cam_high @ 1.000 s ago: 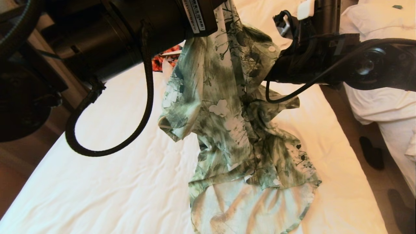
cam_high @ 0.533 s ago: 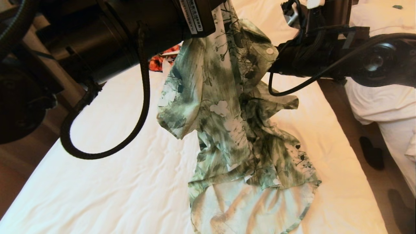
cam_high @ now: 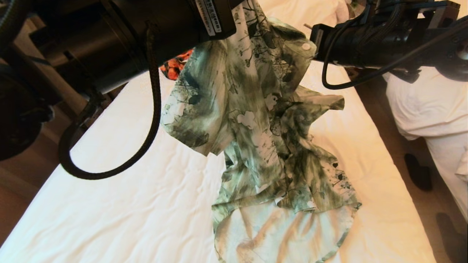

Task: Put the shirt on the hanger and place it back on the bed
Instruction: Take the clothes hanger out of the clothes

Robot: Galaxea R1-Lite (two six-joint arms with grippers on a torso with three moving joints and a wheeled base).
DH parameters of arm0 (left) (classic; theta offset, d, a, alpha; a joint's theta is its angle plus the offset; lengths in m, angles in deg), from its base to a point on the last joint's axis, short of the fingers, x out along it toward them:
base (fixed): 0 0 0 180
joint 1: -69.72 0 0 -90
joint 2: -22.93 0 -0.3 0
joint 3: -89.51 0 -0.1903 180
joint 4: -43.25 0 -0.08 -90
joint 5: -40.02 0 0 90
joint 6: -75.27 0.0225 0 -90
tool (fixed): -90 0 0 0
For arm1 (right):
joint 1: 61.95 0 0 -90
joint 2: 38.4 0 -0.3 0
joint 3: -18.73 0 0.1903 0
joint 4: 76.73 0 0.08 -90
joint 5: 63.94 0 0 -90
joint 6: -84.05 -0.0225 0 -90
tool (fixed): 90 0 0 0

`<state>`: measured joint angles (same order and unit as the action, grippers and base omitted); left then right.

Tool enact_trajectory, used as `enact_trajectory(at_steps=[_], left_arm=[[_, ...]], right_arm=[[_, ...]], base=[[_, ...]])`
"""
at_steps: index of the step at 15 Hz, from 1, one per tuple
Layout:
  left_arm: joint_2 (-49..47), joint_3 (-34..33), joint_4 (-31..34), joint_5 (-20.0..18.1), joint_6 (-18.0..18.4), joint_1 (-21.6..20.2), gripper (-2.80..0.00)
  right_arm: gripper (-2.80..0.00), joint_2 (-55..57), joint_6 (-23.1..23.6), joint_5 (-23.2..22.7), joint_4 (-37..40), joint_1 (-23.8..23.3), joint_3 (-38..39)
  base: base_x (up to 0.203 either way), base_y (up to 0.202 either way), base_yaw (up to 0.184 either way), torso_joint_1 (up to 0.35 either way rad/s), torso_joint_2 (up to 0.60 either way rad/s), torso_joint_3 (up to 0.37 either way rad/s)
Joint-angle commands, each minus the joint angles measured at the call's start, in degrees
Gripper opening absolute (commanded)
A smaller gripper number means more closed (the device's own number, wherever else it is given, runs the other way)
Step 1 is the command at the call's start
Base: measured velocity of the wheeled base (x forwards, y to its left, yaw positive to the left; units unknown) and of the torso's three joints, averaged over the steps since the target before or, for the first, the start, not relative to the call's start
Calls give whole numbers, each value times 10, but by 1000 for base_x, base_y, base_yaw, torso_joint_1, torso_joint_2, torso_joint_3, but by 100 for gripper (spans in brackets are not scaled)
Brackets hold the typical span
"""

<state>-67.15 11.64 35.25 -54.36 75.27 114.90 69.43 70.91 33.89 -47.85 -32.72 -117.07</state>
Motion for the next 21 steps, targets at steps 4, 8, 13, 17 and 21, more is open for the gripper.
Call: enact_trajectory(at_steps=[4, 8, 13, 17, 21], left_arm=[[21, -6, -1, 0, 0, -7, -280], [43, -26, 32, -1, -1, -3, -280], [59, -43, 74, 2, -1, 12, -280], [59, -50, 70, 2, 3, 21, 0], [63, -52, 73, -2, 4, 30, 0]], right_arm=[[-280, -10, 0, 1, 3, -23, -1], [-280, -11, 0, 1, -1, -24, -3], [-280, -10, 0, 1, -1, -23, -3], [-280, -10, 0, 0, -1, -23, -3], [-280, -11, 0, 1, -2, -23, -3]], base=[[0, 0, 0, 0, 0, 0], [0, 0, 0, 0, 0, 0], [0, 0, 0, 0, 0, 0], [0, 0, 0, 0, 0, 0], [0, 0, 0, 0, 0, 0]])
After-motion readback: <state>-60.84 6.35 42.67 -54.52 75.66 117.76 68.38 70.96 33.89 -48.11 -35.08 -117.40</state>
